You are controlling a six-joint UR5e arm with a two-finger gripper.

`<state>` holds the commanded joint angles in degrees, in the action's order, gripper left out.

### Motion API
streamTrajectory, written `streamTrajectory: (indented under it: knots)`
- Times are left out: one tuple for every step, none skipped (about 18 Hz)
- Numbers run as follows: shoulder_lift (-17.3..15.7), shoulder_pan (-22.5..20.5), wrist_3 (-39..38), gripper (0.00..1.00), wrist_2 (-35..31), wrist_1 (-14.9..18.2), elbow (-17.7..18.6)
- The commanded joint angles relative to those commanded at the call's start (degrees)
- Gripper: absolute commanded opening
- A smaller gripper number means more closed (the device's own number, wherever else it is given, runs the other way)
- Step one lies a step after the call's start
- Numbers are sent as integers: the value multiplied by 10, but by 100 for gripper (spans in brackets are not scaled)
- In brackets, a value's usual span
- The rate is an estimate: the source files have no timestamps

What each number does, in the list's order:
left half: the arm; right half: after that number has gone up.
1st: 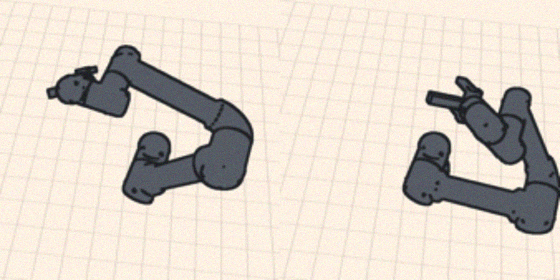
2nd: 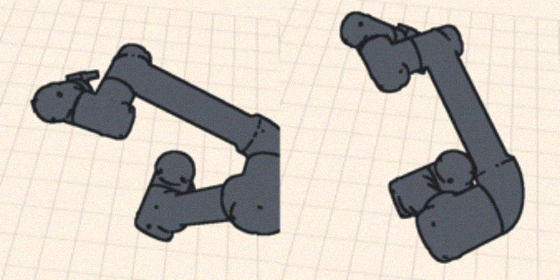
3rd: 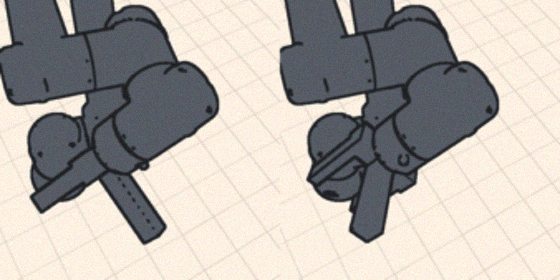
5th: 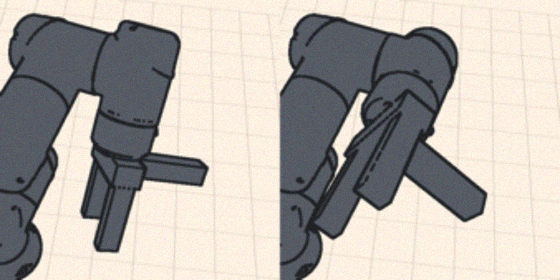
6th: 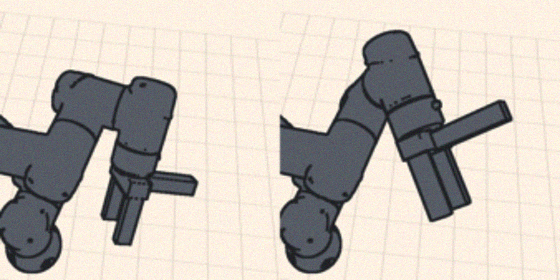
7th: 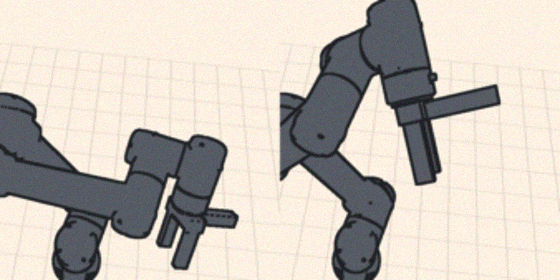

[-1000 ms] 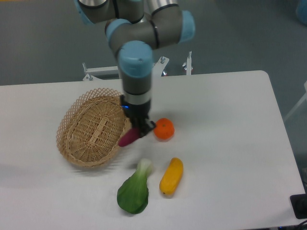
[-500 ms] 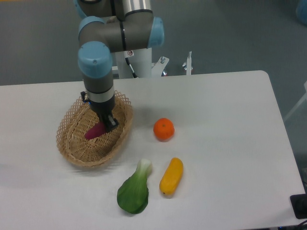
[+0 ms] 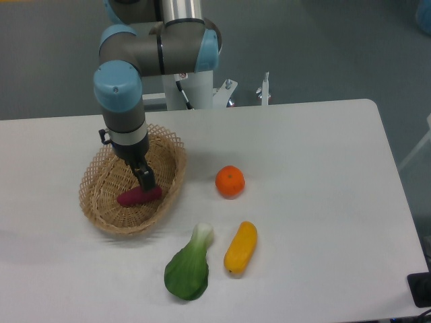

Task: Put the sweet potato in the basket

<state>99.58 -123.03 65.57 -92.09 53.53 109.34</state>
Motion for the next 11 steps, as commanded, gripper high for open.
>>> streamTrajectory:
  knots:
    - [1, -17, 3, 100, -12, 0, -5]
    - [2, -37, 8, 100, -18, 1, -10]
    - [2, -64, 15, 100, -19, 0, -12]
    - [3, -90, 26, 100, -19, 0, -16]
    - [3, -114, 44, 100, -18, 1, -20]
    - [3, -139, 64, 100, -16, 1, -23]
    - [4, -164, 86, 100, -14, 1, -25]
    - [10, -188, 106, 100, -12, 1, -29]
    - [17, -208, 125, 100, -12, 1, -34]
    - [24, -229, 140, 100, -12, 1, -41]
    - [31, -248, 155, 100, -12, 1, -49]
